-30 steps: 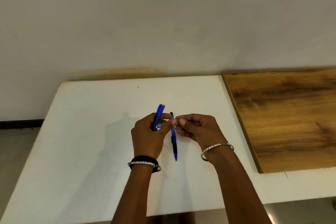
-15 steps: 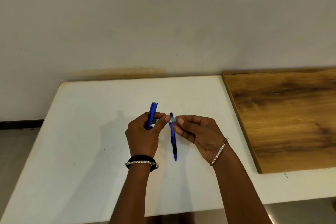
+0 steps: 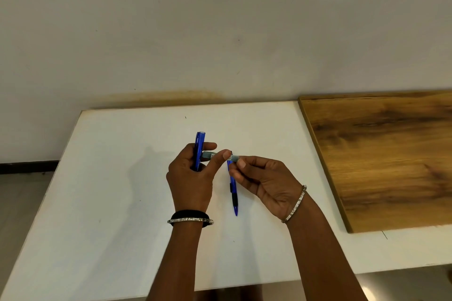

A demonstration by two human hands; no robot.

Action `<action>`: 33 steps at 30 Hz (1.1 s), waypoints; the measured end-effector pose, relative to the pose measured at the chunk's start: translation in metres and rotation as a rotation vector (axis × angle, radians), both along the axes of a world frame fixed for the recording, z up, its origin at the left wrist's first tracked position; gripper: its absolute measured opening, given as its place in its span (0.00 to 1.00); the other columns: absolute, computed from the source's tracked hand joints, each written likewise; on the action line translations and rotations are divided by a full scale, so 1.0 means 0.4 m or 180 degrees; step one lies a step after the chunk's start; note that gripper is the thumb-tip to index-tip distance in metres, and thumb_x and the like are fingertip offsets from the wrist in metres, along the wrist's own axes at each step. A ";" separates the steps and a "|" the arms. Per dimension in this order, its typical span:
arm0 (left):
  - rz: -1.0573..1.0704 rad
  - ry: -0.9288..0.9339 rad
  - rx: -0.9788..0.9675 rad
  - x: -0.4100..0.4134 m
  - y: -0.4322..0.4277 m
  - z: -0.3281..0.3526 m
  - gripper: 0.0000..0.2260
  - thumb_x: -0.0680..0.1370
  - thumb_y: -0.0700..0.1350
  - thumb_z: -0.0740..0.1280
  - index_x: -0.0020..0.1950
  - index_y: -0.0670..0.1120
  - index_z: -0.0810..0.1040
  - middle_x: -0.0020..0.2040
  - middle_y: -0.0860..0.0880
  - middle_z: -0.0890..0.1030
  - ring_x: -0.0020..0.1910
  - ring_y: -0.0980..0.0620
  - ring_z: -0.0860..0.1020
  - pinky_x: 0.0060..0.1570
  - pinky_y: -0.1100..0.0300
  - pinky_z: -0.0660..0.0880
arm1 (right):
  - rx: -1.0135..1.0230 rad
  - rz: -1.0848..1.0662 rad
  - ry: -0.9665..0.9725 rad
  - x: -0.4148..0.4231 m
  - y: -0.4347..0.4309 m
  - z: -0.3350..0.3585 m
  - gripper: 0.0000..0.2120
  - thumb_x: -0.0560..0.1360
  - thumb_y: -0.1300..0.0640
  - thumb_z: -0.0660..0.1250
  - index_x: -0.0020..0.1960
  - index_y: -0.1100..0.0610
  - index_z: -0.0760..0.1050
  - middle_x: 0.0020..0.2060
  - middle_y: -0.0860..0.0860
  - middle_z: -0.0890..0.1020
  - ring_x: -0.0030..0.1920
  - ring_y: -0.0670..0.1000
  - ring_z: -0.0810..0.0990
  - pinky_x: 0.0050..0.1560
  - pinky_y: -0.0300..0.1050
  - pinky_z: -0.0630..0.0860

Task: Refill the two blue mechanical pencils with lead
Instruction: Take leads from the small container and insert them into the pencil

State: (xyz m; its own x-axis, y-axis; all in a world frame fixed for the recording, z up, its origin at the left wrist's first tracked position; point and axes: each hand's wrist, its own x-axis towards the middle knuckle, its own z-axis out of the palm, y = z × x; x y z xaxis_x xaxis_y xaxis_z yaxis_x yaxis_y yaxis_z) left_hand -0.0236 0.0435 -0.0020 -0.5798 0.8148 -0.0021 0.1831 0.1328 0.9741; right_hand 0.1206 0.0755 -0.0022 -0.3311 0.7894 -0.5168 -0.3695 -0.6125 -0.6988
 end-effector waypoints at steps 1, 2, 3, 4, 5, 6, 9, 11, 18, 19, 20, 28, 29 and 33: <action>0.0015 0.0023 0.0007 -0.001 -0.001 0.000 0.18 0.62 0.60 0.74 0.47 0.53 0.81 0.40 0.59 0.82 0.37 0.60 0.79 0.36 0.74 0.74 | 0.0004 0.0037 0.0000 0.000 0.000 0.000 0.09 0.71 0.65 0.70 0.50 0.66 0.82 0.43 0.61 0.86 0.43 0.55 0.86 0.42 0.40 0.82; 0.0028 0.0033 0.0017 -0.001 -0.001 0.000 0.18 0.62 0.60 0.74 0.46 0.53 0.81 0.39 0.59 0.82 0.37 0.61 0.79 0.36 0.74 0.74 | 0.0011 0.0070 -0.0004 0.001 -0.001 0.001 0.09 0.71 0.65 0.70 0.50 0.66 0.82 0.43 0.61 0.86 0.44 0.56 0.86 0.43 0.40 0.82; 0.0040 0.0031 0.0030 -0.002 0.000 0.000 0.18 0.62 0.61 0.74 0.45 0.52 0.81 0.38 0.59 0.82 0.36 0.62 0.79 0.36 0.74 0.74 | 0.0018 0.0100 -0.0016 0.000 -0.001 0.001 0.09 0.71 0.65 0.70 0.50 0.66 0.82 0.43 0.61 0.86 0.44 0.56 0.86 0.43 0.40 0.82; 0.0053 0.0026 0.0045 -0.003 0.000 -0.001 0.17 0.62 0.60 0.74 0.45 0.52 0.81 0.38 0.59 0.82 0.36 0.63 0.78 0.36 0.74 0.74 | 0.0025 0.0131 -0.0037 0.000 -0.002 0.001 0.08 0.72 0.65 0.70 0.50 0.66 0.82 0.43 0.61 0.86 0.44 0.56 0.86 0.43 0.40 0.83; 0.0061 0.0019 0.0065 -0.003 0.001 -0.002 0.17 0.62 0.60 0.74 0.44 0.51 0.81 0.37 0.58 0.82 0.35 0.62 0.77 0.35 0.74 0.74 | 0.0037 0.0166 -0.0066 0.000 -0.002 0.001 0.08 0.72 0.66 0.69 0.50 0.66 0.82 0.43 0.61 0.86 0.44 0.56 0.86 0.43 0.41 0.83; 0.0062 0.0014 0.0083 -0.003 0.001 -0.003 0.17 0.63 0.60 0.74 0.44 0.50 0.82 0.36 0.57 0.82 0.33 0.60 0.77 0.34 0.72 0.74 | 0.0047 0.0197 -0.0095 -0.001 -0.002 0.001 0.08 0.72 0.66 0.69 0.50 0.66 0.82 0.43 0.61 0.86 0.44 0.56 0.86 0.43 0.41 0.83; 0.0020 -0.0013 0.0100 -0.003 0.000 -0.003 0.15 0.65 0.57 0.75 0.44 0.49 0.83 0.36 0.55 0.82 0.31 0.57 0.74 0.34 0.67 0.72 | 0.0072 0.0211 -0.0125 -0.003 -0.002 0.001 0.09 0.71 0.66 0.70 0.51 0.66 0.81 0.44 0.61 0.86 0.44 0.56 0.86 0.44 0.41 0.83; -0.0008 -0.0016 0.0109 -0.003 0.000 -0.002 0.13 0.65 0.57 0.75 0.43 0.50 0.84 0.35 0.56 0.82 0.30 0.59 0.74 0.34 0.67 0.71 | 0.0108 0.0188 -0.0114 -0.003 -0.002 0.001 0.12 0.67 0.64 0.72 0.50 0.65 0.82 0.44 0.62 0.86 0.44 0.56 0.86 0.44 0.41 0.83; -0.0034 -0.0125 -0.0035 -0.007 -0.003 -0.005 0.13 0.65 0.57 0.75 0.43 0.50 0.84 0.35 0.56 0.82 0.33 0.59 0.76 0.36 0.64 0.73 | 0.0243 0.0122 -0.0170 0.000 0.000 -0.002 0.11 0.64 0.62 0.73 0.45 0.63 0.84 0.42 0.62 0.86 0.41 0.55 0.86 0.42 0.41 0.83; -0.0048 -0.0192 -0.0094 -0.007 -0.003 -0.007 0.12 0.65 0.56 0.75 0.43 0.50 0.84 0.35 0.55 0.83 0.33 0.58 0.77 0.37 0.62 0.74 | 0.0283 0.0072 -0.0211 0.002 0.001 -0.002 0.10 0.64 0.62 0.74 0.45 0.63 0.84 0.41 0.62 0.86 0.39 0.55 0.85 0.42 0.40 0.82; -0.0065 -0.0251 -0.0162 -0.008 -0.003 -0.009 0.12 0.66 0.55 0.76 0.42 0.50 0.84 0.35 0.55 0.82 0.33 0.58 0.77 0.37 0.61 0.75 | 0.0341 0.0042 -0.0274 0.005 0.003 -0.002 0.09 0.64 0.63 0.73 0.45 0.63 0.84 0.40 0.61 0.86 0.38 0.54 0.85 0.41 0.40 0.82; -0.0677 -0.0384 -0.0631 -0.024 -0.008 -0.025 0.07 0.67 0.54 0.76 0.39 0.53 0.85 0.31 0.56 0.83 0.30 0.63 0.75 0.34 0.70 0.71 | 0.0648 0.0052 -0.0699 0.041 0.013 0.006 0.09 0.70 0.65 0.72 0.50 0.66 0.83 0.42 0.63 0.86 0.39 0.56 0.85 0.40 0.41 0.82; -0.0751 -0.0349 -0.0637 -0.025 -0.009 -0.025 0.07 0.67 0.54 0.75 0.39 0.53 0.85 0.31 0.57 0.83 0.30 0.63 0.76 0.32 0.73 0.71 | 0.0657 0.0065 -0.0716 0.044 0.013 0.007 0.09 0.70 0.65 0.72 0.50 0.66 0.83 0.42 0.63 0.86 0.39 0.56 0.86 0.40 0.41 0.82; -0.0881 -0.0177 -0.0710 -0.027 -0.010 -0.028 0.04 0.67 0.54 0.75 0.38 0.57 0.85 0.32 0.55 0.83 0.32 0.58 0.76 0.31 0.76 0.71 | 0.0776 0.0109 -0.0908 0.049 0.016 0.007 0.08 0.71 0.64 0.73 0.49 0.65 0.83 0.40 0.63 0.86 0.37 0.56 0.85 0.38 0.41 0.82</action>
